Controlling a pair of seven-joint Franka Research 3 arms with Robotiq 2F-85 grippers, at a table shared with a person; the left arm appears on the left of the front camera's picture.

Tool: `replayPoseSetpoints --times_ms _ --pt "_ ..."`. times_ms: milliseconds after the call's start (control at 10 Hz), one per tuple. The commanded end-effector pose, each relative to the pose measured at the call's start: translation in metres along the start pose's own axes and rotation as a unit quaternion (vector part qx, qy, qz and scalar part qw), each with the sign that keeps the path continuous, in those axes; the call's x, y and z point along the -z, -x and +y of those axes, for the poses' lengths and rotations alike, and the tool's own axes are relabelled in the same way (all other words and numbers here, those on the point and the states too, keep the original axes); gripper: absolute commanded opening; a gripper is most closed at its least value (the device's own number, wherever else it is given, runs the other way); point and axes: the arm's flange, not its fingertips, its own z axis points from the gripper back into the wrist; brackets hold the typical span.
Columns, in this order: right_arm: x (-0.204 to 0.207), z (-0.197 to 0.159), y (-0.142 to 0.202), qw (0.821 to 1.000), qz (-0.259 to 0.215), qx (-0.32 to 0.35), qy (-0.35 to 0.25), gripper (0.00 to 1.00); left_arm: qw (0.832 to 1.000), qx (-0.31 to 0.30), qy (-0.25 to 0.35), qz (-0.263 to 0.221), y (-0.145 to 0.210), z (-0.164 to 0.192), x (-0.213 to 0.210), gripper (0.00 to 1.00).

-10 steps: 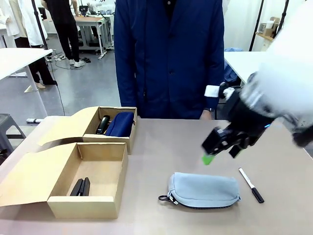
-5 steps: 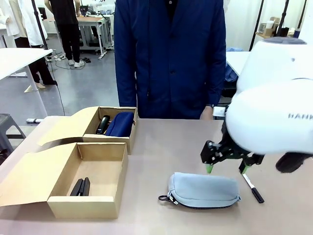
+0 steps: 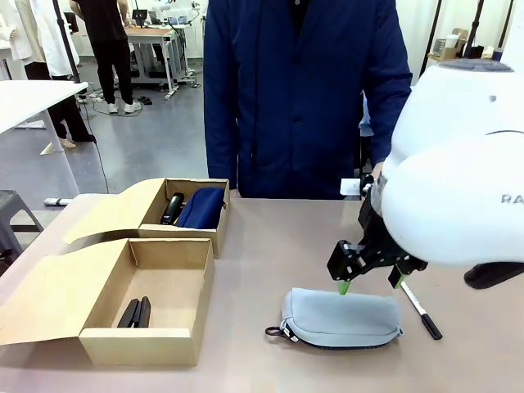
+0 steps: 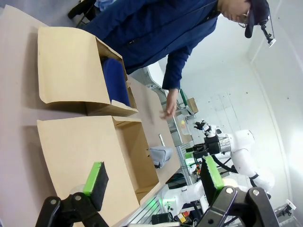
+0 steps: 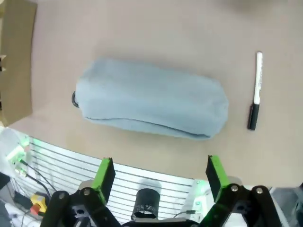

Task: Place items inside the box.
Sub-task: Pick up a Pencil pouch or Stapler and place it inside the Mailer Box closest to the robot.

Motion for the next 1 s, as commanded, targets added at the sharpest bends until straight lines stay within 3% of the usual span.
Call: replayPoseSetpoints --times_ms 0,200,300,500,700,900 --pt "-0.025 -0.065 -0.003 0.997 -0.018 -0.016 -0.073 1.0 1.0 0.012 0.011 -0.009 -0.001 -0.001 0.001 1.0" --pt "-0.108 -0.207 0.017 0.986 -0.125 0.063 -0.092 1.0 1.0 0.012 0.011 -0.009 -0.001 -0.001 0.001 1.0" --pt "-0.128 -0.266 0.037 0.978 -0.151 0.096 -0.103 1.0 1.0 0.012 0.011 -0.009 -0.001 -0.001 0.001 1.0" --pt "-0.119 -0.374 0.085 0.956 -0.156 0.21 -0.13 1.0 1.0 0.012 0.011 -0.009 -0.001 -0.001 0.001 1.0" --pt "-0.07 -0.445 0.139 0.932 -0.137 0.275 -0.194 1.0 1.0 0.012 0.011 -0.009 -0.001 -0.001 0.001 1.0" --pt "-0.032 -0.455 0.171 0.911 -0.151 0.279 -0.264 1.0 1.0 0.012 0.011 -0.009 -0.001 -0.001 0.001 1.0"
